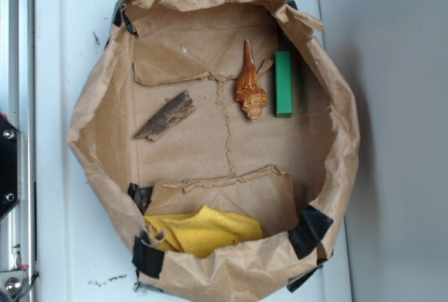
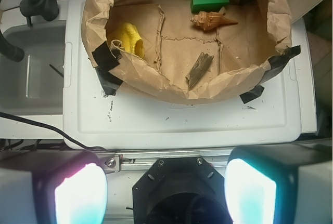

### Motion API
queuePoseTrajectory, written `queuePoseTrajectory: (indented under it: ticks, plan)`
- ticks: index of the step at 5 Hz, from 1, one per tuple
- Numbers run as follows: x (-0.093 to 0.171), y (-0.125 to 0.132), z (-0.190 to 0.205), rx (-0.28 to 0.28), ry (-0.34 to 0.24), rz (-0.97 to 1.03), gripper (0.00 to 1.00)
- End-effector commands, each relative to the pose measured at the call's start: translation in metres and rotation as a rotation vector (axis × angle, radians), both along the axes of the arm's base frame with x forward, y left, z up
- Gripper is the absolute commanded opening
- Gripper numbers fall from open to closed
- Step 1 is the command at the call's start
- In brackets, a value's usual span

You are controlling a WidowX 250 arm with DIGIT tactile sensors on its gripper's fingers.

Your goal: Grab the yellow cloth.

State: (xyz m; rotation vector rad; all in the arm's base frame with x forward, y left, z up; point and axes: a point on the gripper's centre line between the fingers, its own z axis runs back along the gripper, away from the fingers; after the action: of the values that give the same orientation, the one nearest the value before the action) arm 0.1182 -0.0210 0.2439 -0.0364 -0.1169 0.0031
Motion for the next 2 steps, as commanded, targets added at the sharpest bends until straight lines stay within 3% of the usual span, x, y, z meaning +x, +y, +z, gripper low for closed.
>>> queuePoseTrajectory:
  ticks: [1, 2]
  plan:
    - [0.000, 0.000, 0.000, 0.000, 0.000, 0.000, 1.00]
    - [0.035, 0.004, -0.005, -0.009, -0.013, 0.012, 1.00]
